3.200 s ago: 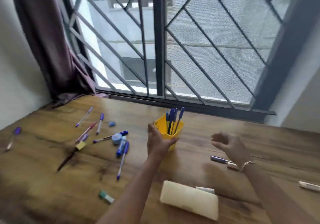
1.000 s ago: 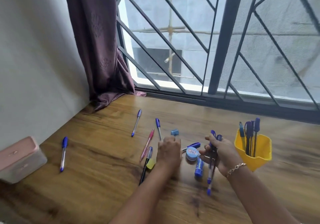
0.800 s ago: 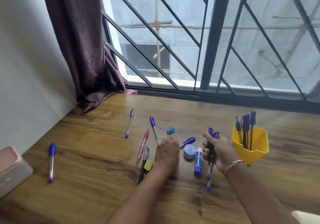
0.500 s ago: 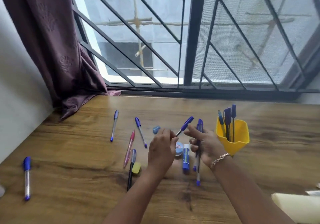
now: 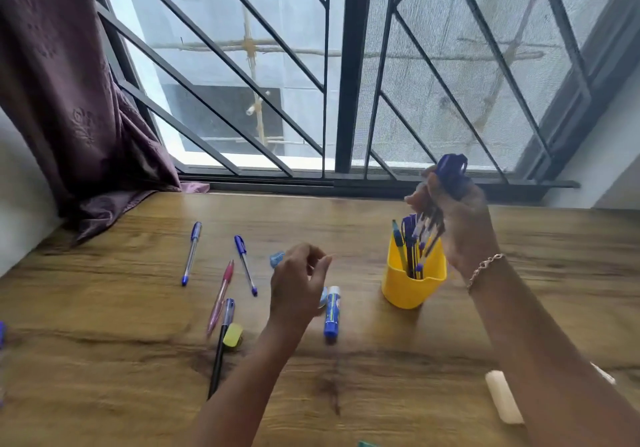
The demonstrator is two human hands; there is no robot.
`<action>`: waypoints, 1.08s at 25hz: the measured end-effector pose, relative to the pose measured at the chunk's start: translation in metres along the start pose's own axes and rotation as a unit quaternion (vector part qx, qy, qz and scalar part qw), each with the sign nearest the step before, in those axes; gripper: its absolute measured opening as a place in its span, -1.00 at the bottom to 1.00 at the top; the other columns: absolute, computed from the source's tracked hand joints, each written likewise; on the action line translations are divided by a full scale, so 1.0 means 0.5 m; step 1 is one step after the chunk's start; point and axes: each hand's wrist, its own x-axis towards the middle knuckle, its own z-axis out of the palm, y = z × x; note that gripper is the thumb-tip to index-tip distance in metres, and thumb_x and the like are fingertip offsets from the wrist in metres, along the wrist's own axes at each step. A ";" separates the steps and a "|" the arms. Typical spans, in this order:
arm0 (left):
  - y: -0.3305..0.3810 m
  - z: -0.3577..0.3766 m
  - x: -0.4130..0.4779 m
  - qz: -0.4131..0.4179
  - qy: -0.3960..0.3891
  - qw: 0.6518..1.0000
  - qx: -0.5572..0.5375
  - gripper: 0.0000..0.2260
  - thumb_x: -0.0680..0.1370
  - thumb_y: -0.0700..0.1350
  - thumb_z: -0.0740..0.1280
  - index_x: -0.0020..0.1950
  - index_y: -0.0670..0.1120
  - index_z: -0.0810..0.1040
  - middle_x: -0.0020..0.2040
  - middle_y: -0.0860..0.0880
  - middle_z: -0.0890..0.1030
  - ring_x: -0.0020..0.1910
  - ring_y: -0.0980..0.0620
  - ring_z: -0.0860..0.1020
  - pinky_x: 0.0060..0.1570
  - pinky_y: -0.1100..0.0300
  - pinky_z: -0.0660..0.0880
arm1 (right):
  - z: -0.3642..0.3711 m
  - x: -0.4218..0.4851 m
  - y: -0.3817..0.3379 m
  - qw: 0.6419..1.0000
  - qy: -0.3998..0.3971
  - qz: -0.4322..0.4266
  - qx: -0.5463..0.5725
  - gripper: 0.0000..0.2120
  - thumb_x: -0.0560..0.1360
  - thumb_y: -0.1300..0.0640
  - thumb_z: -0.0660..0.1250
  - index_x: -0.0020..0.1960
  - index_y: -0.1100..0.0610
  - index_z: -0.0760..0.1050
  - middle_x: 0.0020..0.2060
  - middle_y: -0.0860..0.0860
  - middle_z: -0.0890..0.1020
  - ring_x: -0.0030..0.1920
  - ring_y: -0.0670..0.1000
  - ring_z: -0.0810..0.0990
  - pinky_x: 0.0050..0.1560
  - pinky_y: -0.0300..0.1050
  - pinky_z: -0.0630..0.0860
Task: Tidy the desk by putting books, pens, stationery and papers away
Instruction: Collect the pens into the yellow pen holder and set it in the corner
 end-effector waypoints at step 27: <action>-0.202 -0.153 0.076 -0.290 -0.037 0.915 0.279 -0.71 0.54 0.08 0.27 0.07 -0.12 0.53 0.10 -0.11 0.59 0.13 -0.11 0.54 0.07 0.09 0.48 | 0.322 -0.023 0.267 0.828 -0.260 0.014 -0.498 -0.78 0.47 0.18 0.33 0.11 0.13 0.50 -0.08 0.08 0.67 -0.04 0.10 0.62 -0.01 -0.08 0.49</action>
